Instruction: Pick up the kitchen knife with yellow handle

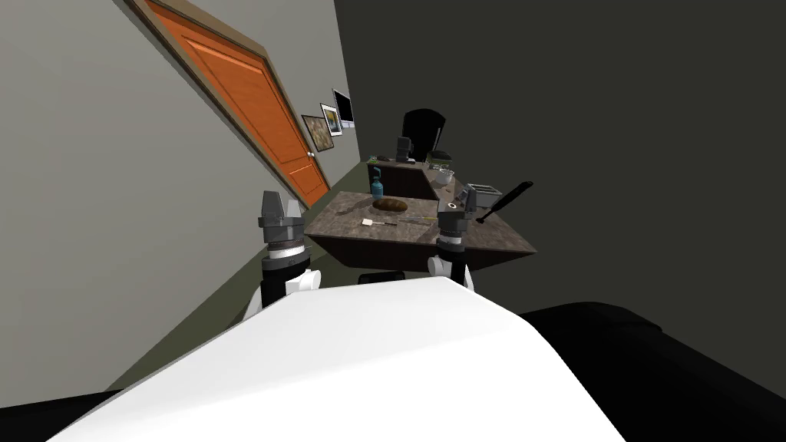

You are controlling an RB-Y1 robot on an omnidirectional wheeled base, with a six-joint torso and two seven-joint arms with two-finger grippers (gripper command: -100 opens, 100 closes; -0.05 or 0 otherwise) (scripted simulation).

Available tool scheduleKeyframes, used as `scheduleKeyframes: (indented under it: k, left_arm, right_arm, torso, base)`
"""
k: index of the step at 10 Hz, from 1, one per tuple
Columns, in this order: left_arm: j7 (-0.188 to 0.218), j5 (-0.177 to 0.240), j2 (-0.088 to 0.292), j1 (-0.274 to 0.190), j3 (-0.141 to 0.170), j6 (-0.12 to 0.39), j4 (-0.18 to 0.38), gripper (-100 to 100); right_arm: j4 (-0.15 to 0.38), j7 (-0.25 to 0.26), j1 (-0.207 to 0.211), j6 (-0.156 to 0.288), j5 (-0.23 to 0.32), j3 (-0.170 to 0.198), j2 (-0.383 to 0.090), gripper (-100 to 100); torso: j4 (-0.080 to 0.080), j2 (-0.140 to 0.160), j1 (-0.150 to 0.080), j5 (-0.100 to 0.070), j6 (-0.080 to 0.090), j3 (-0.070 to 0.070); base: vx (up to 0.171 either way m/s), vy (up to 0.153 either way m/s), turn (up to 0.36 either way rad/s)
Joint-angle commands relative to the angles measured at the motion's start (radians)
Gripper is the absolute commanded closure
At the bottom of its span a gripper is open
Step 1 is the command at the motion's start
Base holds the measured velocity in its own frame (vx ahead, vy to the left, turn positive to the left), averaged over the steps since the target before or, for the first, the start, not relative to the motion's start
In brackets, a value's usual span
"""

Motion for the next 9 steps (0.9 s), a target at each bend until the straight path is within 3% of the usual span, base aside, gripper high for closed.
scheduleKeyframes:
  k: [1, 6, 7, 9]
  left_arm:
    - [0.000, 0.000, 0.000, 0.000, 0.000, 0.000, 0.000, 0]
    - [0.000, 0.000, 0.000, 0.000, 0.000, 0.000, 0.000, 0]
    - [0.000, 0.000, 0.000, 0.000, 0.000, 0.000, 0.000, 0]
    - [0.000, 0.000, 0.000, 0.000, 0.000, 0.000, 0.000, 0]
  right_arm:
    - [0.012, 0.006, -0.003, -0.006, 0.011, 0.000, -0.028, -100]
    - [0.109, 0.055, -0.024, -0.053, 0.096, 0.003, -0.172, -100]
    - [0.109, 0.055, -0.024, -0.053, 0.096, 0.003, -0.185, -100]
    - [0.169, 0.084, -0.037, -0.081, 0.146, 0.005, -0.250, -100]
  torso:
    - [0.000, 0.000, 0.000, 0.000, 0.000, 0.000]
    - [0.001, 0.003, 0.000, 0.000, 0.000, 0.002]
    - [0.001, 0.004, 0.000, 0.000, 0.000, 0.002]
    - [0.001, 0.003, 0.001, 0.000, 0.000, 0.002]
  base:
    - [-0.007, 0.002, 0.069]
    - [-0.037, 0.003, 0.154]
    - [-0.046, 0.008, 0.071]
    - [-0.051, 0.016, 0.203]
